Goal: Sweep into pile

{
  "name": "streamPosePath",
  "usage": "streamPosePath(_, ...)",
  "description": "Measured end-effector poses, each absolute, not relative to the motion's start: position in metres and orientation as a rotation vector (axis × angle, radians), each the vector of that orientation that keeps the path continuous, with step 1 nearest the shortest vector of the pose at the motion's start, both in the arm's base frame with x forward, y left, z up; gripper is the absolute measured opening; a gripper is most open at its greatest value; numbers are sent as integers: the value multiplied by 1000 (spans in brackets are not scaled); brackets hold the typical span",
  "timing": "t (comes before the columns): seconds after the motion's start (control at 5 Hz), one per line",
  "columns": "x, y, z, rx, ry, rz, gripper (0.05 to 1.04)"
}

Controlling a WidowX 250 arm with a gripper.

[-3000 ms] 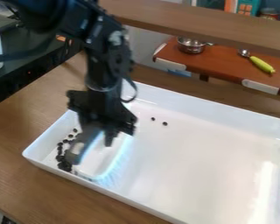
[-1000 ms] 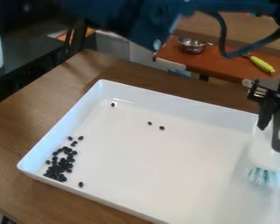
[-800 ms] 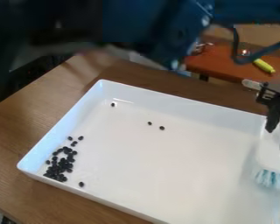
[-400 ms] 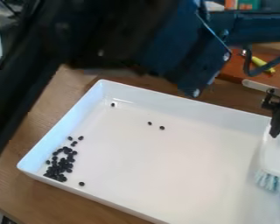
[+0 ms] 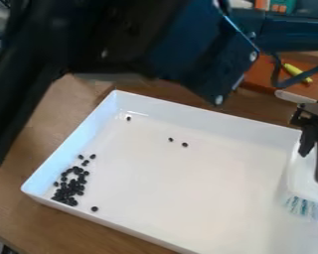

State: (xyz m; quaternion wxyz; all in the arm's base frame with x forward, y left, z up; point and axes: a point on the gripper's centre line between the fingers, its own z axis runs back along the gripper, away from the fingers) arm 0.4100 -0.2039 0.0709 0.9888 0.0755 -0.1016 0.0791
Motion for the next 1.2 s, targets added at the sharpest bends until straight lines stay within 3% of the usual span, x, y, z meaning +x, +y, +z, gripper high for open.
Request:
streamPosePath(0.4, 396, -148, 71, 209, -205, 235, 497)
streamPosePath(0.6, 394, -102, 71, 222, -172, 318, 497)
streamPosePath(1.2, 387, -30, 70, 234, -147, 498, 497)
